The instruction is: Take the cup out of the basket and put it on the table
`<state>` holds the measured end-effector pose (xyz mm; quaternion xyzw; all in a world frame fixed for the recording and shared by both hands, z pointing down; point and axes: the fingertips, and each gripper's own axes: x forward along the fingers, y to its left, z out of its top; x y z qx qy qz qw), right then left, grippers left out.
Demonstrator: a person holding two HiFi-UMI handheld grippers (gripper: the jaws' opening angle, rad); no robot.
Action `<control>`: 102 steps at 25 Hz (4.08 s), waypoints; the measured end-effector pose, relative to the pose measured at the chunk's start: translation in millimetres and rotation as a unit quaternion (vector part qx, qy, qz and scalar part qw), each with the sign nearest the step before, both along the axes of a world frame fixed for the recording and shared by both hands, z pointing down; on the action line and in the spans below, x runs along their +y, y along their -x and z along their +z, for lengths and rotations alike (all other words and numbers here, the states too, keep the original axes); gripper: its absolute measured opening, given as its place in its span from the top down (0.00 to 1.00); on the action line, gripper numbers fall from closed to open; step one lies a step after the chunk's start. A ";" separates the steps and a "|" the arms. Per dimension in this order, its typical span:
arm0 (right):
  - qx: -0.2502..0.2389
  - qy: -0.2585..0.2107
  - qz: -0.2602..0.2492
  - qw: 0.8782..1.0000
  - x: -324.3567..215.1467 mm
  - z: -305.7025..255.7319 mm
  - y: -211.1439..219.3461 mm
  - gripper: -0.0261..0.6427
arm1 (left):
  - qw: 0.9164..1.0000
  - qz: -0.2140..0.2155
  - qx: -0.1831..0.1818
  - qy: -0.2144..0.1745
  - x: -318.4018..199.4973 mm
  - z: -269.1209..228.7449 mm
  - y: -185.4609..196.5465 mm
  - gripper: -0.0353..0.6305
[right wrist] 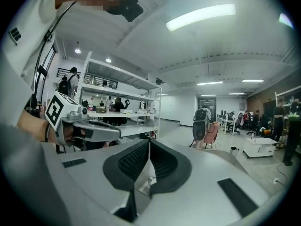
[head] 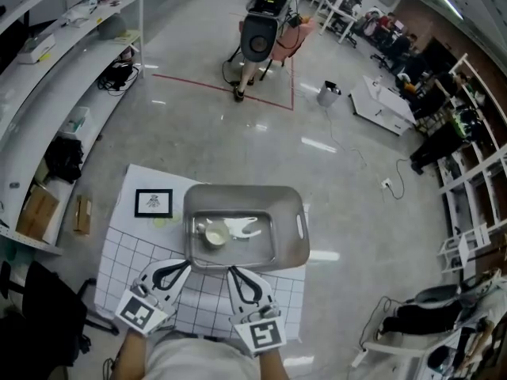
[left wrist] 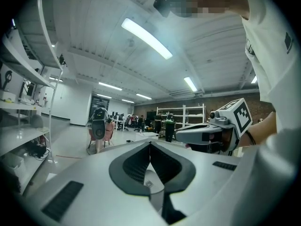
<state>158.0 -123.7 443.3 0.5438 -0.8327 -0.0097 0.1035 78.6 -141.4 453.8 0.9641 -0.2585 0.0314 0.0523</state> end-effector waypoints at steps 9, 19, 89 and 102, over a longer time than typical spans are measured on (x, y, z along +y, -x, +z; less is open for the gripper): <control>-0.002 0.032 -0.017 0.999 -22.2 11.3 -20.6 0.94 | 1.000 -0.012 -0.019 0.010 -17.6 8.0 -17.5 0.93; 0.053 0.061 -0.058 0.995 -48.1 11.1 -37.5 0.93 | 0.999 -0.019 -0.031 0.015 -35.2 10.2 -31.1 0.93; 0.380 0.320 -0.407 0.766 -116.1 294.5 -4.1 0.29 | 0.997 -0.021 -0.060 0.046 -61.2 38.8 -37.5 0.93; 0.385 0.292 -0.383 0.787 -108.2 216.0 -3.6 0.29 | 0.998 -0.025 -0.051 0.041 -46.5 30.0 -27.5 0.93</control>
